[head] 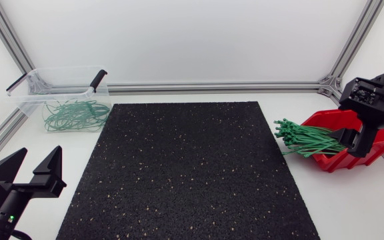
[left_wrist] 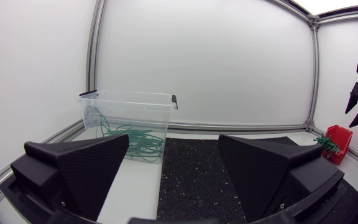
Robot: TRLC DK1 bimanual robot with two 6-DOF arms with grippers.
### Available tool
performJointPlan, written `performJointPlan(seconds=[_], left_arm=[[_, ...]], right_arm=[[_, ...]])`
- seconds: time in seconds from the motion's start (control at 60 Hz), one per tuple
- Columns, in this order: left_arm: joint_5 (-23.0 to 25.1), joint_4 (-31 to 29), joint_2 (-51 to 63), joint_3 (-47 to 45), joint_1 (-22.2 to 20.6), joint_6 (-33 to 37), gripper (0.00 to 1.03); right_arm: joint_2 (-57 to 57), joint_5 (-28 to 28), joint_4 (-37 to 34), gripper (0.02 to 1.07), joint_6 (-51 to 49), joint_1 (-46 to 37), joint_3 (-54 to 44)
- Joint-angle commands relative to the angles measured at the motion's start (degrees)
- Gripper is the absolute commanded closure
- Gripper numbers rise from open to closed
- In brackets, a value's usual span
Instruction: Take a green cable tie from the red box, thread the tail through the head to close it, then place it in the transparent bin on the left.
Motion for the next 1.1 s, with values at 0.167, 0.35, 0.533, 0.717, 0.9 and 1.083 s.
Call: performJointPlan(seconds=[0.167, 0.35, 0.533, 0.717, 0.9, 1.083], left_arm=[[-0.34, -0.78, -0.3, -2.35, 0.17, -0.85, 0.03], [-0.34, -0.95, -0.21, -2.26, 0.17, -0.85, 0.03], [-0.34, -1.04, -0.21, -2.26, 0.17, -0.85, 0.03], [-0.34, -1.13, -0.21, -2.26, 0.26, -0.85, 0.03], [-0.34, -1.3, -0.12, -2.26, 0.52, -0.85, 0.03], [-0.25, -1.3, -0.12, -2.26, 0.35, -0.85, 0.03]], right_arm=[[5.14, 2.38, -4.66, 0.12, -14.33, -0.29, 0.59], [9.27, 3.7, -4.75, 0.13, -17.75, 0.07, -0.03], [10.94, 4.4, -4.84, 0.18, -20.74, 0.95, -2.05], [13.49, 4.14, -3.52, 0.18, -20.83, 2.0, -3.54], [16.3, 4.22, 0.08, 0.18, -20.83, 2.53, -6.62], [17.53, 4.57, 2.19, 0.18, -21.18, 2.53, -8.99]])
